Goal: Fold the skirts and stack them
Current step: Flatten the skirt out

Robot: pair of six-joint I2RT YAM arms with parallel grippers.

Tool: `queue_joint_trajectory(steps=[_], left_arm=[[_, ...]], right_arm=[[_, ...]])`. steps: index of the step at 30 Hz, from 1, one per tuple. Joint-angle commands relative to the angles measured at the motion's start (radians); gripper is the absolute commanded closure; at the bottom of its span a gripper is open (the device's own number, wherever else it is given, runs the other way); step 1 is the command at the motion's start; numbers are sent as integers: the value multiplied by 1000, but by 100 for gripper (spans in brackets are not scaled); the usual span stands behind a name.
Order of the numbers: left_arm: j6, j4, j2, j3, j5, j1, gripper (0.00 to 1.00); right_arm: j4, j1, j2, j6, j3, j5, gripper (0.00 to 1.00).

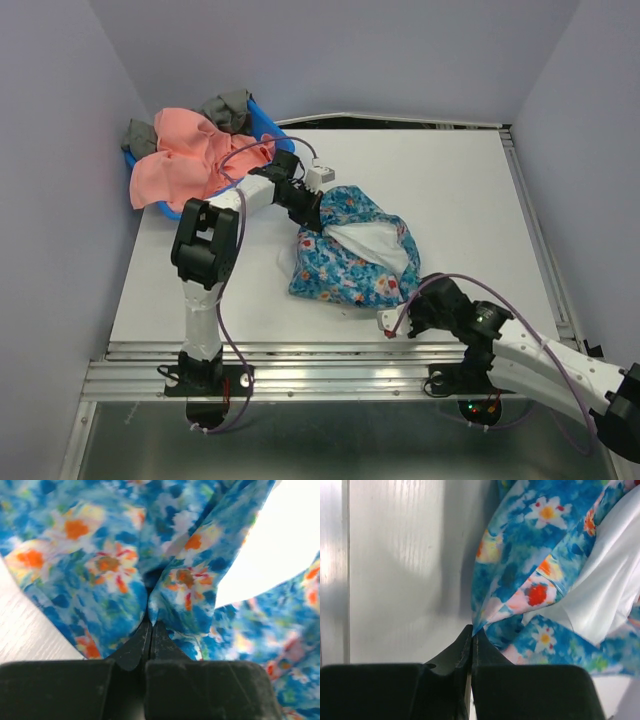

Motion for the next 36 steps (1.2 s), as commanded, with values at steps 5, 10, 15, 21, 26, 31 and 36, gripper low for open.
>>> queue_joint_trajectory(steps=[5,10,15,21,26,31,36], left_arm=[[-30,54,16,14,-219,34,100],[111,-4,-57,-3,10,37,64],[219,-49,-189,-43,93,25,45],[141,57,-341,-90,-72,-3,38],[81,85,-370,-83,-351,-87,38],[-38,77,-322,-43,-509,-193,38],[-169,23,-233,21,-566,-205,38]], right_arm=[[-212,10,-199,-80,-74,126,99],[-112,10,-221,4,-44,224,54],[-66,10,-83,240,155,224,28],[-69,10,98,652,447,336,37],[-96,-9,161,883,519,424,47],[-127,-102,297,975,604,305,53],[-172,-113,360,1045,605,241,46]])
